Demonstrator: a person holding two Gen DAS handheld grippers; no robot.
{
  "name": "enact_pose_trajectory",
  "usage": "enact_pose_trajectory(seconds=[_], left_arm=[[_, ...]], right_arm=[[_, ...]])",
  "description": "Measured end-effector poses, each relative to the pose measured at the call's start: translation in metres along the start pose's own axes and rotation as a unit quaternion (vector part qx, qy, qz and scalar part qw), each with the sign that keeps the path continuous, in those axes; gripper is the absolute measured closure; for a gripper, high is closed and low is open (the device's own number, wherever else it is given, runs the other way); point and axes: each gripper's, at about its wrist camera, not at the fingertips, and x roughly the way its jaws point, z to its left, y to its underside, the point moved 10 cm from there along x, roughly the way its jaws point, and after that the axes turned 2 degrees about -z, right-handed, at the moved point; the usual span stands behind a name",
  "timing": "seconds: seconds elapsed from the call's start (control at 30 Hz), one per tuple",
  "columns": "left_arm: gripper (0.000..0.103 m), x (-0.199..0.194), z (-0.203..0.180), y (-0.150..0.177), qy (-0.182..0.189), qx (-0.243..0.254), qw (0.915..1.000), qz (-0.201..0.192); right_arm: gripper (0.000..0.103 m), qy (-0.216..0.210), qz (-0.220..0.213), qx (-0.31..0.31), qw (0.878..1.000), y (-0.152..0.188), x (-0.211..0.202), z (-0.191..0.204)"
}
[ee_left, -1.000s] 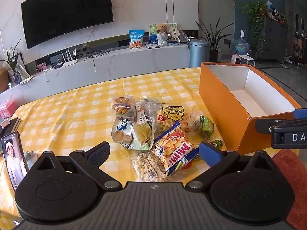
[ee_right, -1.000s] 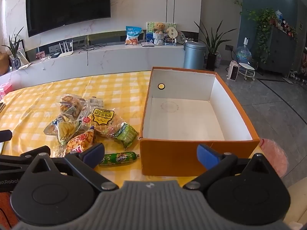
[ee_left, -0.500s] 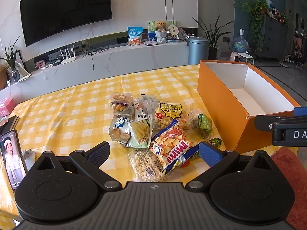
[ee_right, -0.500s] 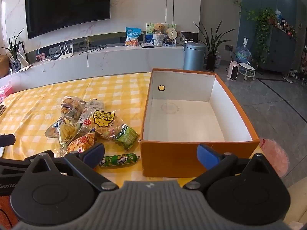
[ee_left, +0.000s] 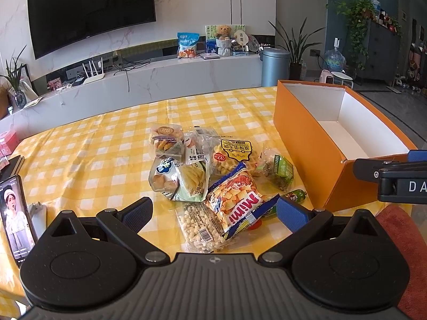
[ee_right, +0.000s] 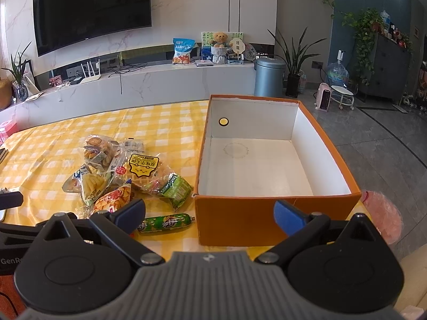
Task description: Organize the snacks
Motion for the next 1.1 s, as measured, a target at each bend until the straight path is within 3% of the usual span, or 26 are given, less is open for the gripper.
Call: enact_pose_trajectory(seconds=[1.1], left_arm=[[0.000, 0.0012, -0.0009, 0.0028, 0.002, -0.009, 0.9999, 0.005]], right_arm=[[0.003, 0.004, 0.000, -0.006, 1.000, 0.0016, -0.0007, 0.0023]])
